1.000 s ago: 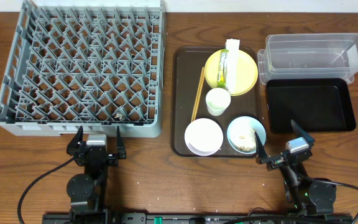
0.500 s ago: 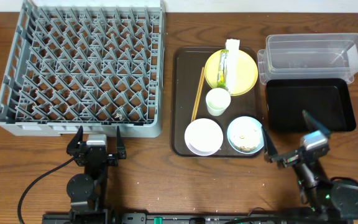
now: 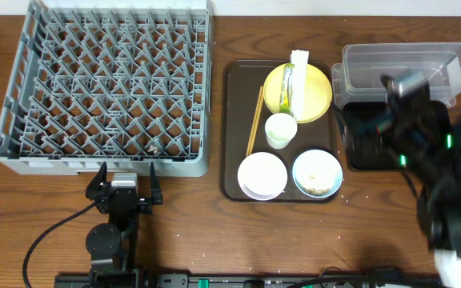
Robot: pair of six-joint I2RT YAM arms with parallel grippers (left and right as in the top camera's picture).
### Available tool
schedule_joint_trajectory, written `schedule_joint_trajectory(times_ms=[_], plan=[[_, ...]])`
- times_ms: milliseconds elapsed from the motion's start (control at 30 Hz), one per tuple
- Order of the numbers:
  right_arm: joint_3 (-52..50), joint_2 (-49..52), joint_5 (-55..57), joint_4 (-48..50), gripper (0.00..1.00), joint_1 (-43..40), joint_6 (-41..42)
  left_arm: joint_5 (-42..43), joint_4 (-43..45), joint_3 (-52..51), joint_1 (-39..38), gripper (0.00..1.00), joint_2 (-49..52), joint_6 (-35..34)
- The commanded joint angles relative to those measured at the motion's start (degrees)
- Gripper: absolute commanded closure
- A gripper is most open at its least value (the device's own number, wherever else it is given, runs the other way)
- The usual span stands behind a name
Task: Sort waste into correct bins and load items into the dishwasher
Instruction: 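Reach the right gripper to the yellow plate and grasp the snack wrapper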
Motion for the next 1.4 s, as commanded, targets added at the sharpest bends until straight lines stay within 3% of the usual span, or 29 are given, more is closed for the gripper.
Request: schedule_joint_trajectory(times_ms=[0, 300, 367, 767, 833, 900, 1100, 1367], plan=[[11.63, 10.36, -1.86, -5.20, 0.01, 1.25, -1.09, 0.61, -2.01, -0.90, -0.24, 0.02, -0.37, 0.76], [46.86, 41.40, 5.51, -34.23, 0.01, 8.41, -7.30, 0.61, -2.01, -0.90, -0.24, 0.02, -0.37, 0.76], [50.05, 44.98, 7.34, -36.20, 0.01, 9.73, -7.41, 0.61, -2.01, -0.90, -0.24, 0.02, -0.37, 0.76], [50.42, 50.16, 4.68, -32.35, 0.01, 10.54, -5.64, 0.61, -2.01, -0.90, -0.24, 0.02, -0.37, 0.76], [50.40, 50.47, 3.41, -30.62, 0.01, 10.54, -2.82, 0.61, -2.01, -0.90, -0.24, 0.02, -0.37, 0.76], [50.40, 50.97, 4.72, -29.14, 0.11, 10.58, 0.52, 0.61, -2.01, -0.90, -0.24, 0.02, -0.37, 0.76], [50.40, 55.32, 25.88, -27.98, 0.13, 10.64, 18.40, 0.61, -2.01, -0.90, -0.24, 0.02, -0.37, 0.76], [50.40, 64.59, 25.57, -28.02, 0.15, 10.97, 21.99, 0.61, -2.01, -0.90, -0.24, 0.02, -0.37, 0.76]])
